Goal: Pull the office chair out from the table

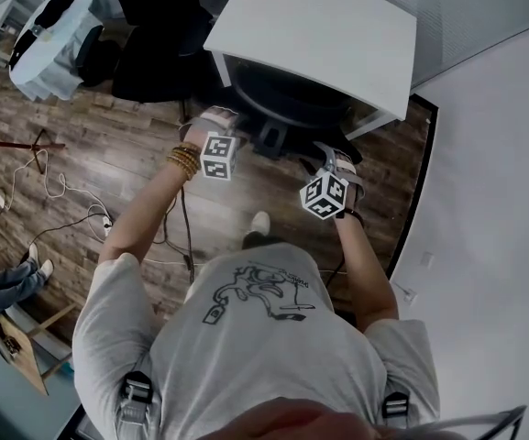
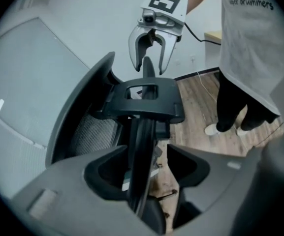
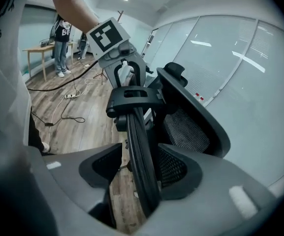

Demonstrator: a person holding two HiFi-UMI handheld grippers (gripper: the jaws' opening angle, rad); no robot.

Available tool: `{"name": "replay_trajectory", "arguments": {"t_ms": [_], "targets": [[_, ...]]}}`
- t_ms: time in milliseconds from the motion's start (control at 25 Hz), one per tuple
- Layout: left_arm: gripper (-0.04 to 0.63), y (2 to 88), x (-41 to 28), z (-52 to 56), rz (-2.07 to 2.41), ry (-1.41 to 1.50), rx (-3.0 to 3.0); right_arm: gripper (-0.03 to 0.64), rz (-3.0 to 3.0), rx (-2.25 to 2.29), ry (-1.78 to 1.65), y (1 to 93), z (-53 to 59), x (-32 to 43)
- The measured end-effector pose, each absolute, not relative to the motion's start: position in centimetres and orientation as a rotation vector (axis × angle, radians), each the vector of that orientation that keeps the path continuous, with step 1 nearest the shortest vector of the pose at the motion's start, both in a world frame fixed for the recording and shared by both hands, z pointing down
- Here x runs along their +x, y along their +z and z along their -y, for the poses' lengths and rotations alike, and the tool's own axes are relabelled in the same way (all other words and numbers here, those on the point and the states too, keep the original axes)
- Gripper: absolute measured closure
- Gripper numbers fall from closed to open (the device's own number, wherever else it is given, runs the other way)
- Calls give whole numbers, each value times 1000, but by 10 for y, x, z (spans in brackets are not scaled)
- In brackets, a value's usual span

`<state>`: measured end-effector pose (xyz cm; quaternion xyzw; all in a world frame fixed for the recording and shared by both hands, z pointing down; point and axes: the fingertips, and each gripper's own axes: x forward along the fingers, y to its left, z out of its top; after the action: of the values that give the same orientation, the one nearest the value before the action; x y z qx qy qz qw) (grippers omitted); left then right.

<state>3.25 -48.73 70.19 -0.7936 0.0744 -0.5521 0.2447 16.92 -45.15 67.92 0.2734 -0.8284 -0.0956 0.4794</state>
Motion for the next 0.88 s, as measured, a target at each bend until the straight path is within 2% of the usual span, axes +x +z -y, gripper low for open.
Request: {"name": "replay_trajectory", "arguments": {"t_ms": [120, 240, 280, 880], "targets": [[383, 710, 36, 493, -185, -1529, -2121, 391, 1986, 647, -244, 690, 456, 171], [471, 716, 39, 495, -166, -1541, -2096, 461, 1953, 606, -288, 697, 455, 168], [478, 718, 39, 494, -158, -1544, -2091, 489, 1941, 584, -309, 699, 454, 167], [494, 722, 38, 481, -144, -1582, -2112, 511, 1917, 556, -335, 704, 441, 166]]}}
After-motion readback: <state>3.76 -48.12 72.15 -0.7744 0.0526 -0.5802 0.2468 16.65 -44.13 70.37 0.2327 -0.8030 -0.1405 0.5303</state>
